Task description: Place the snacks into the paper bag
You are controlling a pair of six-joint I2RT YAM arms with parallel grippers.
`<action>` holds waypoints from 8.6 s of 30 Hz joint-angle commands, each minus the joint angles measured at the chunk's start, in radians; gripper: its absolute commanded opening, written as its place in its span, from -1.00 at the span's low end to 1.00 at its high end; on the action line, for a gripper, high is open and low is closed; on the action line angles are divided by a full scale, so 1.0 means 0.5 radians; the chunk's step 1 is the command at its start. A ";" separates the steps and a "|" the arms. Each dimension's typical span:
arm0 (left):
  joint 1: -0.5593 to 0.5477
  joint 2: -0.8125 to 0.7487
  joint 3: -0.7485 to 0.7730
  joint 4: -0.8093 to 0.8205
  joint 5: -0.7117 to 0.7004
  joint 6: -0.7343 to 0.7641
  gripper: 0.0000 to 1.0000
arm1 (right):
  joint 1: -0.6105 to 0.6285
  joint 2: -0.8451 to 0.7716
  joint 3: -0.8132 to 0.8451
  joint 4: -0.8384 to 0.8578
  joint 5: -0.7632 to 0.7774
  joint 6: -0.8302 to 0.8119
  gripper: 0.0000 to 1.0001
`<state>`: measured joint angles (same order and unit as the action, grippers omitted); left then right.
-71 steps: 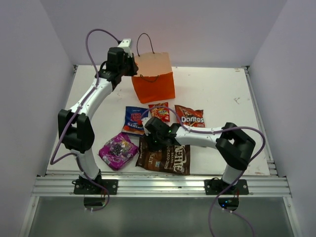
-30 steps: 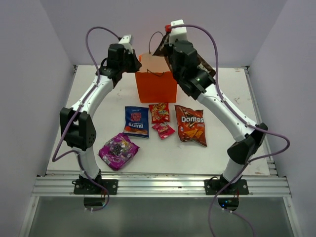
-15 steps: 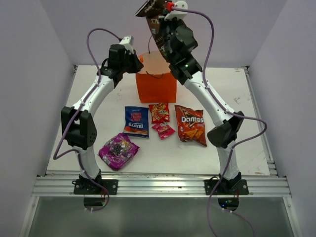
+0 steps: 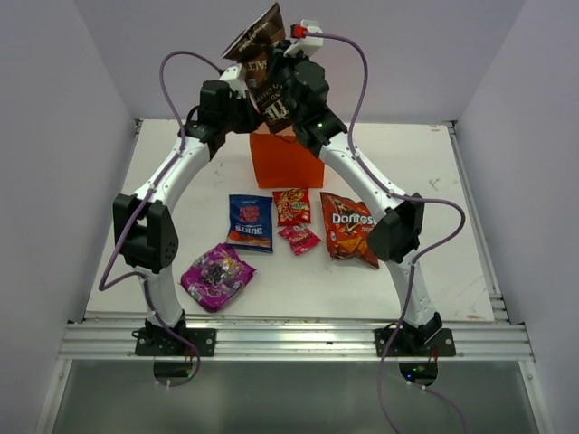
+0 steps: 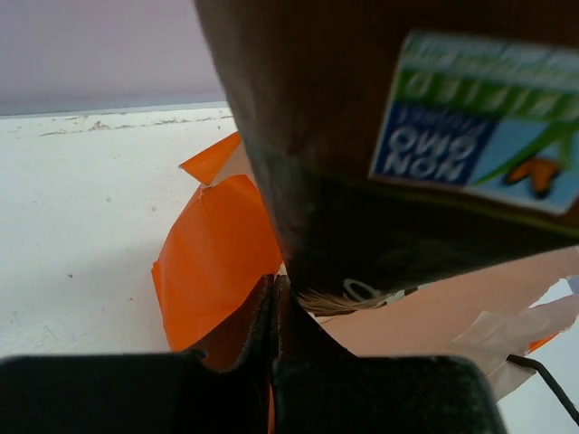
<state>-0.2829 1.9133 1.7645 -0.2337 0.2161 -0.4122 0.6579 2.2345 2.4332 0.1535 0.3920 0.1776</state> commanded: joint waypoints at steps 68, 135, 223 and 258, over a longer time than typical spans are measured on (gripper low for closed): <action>-0.026 -0.078 -0.007 0.078 -0.454 0.211 -1.00 | 0.071 -0.984 -2.808 -0.531 -0.036 0.381 0.08; -0.109 -0.231 -0.206 0.151 -0.300 0.183 -1.00 | -0.058 -0.143 -0.308 -0.301 0.237 -0.244 -1.00; -0.106 -0.418 -0.378 0.164 -0.374 0.229 -1.00 | 0.964 -0.351 -2.050 -0.764 -1.079 -0.162 -1.00; -0.106 -0.400 -0.311 0.124 -0.417 0.251 -1.00 | 0.025 -0.628 0.235 -1.326 0.262 -0.665 -1.00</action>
<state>-0.3351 1.7462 1.5745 -0.1890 0.0170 -0.3027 0.6968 1.8576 2.4435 -0.6865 0.4915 -0.0956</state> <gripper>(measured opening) 0.007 0.017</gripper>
